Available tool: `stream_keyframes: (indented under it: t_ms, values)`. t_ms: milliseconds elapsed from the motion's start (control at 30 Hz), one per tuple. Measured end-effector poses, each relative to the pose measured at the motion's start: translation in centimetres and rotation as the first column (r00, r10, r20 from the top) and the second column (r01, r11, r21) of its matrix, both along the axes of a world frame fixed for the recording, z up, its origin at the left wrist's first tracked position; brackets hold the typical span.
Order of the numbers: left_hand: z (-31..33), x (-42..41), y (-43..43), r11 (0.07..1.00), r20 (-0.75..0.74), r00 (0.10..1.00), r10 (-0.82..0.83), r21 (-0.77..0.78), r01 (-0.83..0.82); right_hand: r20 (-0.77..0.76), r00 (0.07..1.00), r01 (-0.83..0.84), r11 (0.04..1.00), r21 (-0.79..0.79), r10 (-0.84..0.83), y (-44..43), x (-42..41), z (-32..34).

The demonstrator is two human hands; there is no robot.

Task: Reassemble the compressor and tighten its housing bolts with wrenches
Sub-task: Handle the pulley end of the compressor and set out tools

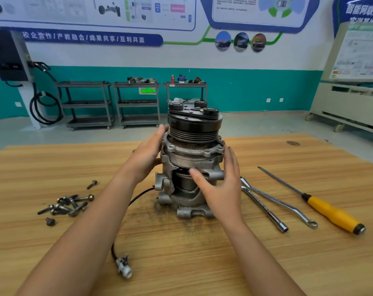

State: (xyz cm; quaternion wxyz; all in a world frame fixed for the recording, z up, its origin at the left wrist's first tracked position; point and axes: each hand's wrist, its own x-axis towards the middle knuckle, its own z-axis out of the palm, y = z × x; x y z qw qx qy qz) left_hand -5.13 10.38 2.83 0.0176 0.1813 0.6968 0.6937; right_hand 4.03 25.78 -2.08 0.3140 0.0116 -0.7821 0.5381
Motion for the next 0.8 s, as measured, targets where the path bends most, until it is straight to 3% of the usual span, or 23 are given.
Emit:
stream_keyframes:
  t_ms: [67,200,367,467,700,800]
  values:
    - [-0.2,0.3,0.8,0.998,-0.04,0.999,0.036,-0.044,-0.038,-0.016,1.0,-0.019,0.993,-0.113,0.017,-0.2,0.2,0.3]
    - [-0.8,0.7,1.5,0.993,0.1,0.988,0.117,0.005,-0.118,-0.023,0.998,-0.058,0.963,-0.264,0.054,-0.2,-0.4,1.3]
    - [-1.5,0.8,1.3,0.983,0.09,0.984,0.156,0.081,-0.163,-0.005,0.997,-0.078,0.975,-0.208,0.078,-0.1,-0.8,2.0]
    - [-1.2,0.8,1.1,0.991,0.073,0.988,0.134,0.013,-0.136,-0.012,0.997,-0.077,0.977,-0.197,0.077,0.2,-0.8,1.9]
    - [-2.5,0.5,-0.6,0.99,-0.039,0.99,-0.134,-0.037,0.133,0.019,0.981,-0.185,0.967,-0.176,0.191,1.6,-1.5,2.2]
    - [-2.9,0.0,-0.5,1.0,-0.085,0.996,0.004,0.019,-0.003,0.006,0.982,-0.184,0.968,-0.17,0.188,2.1,-1.8,2.1]
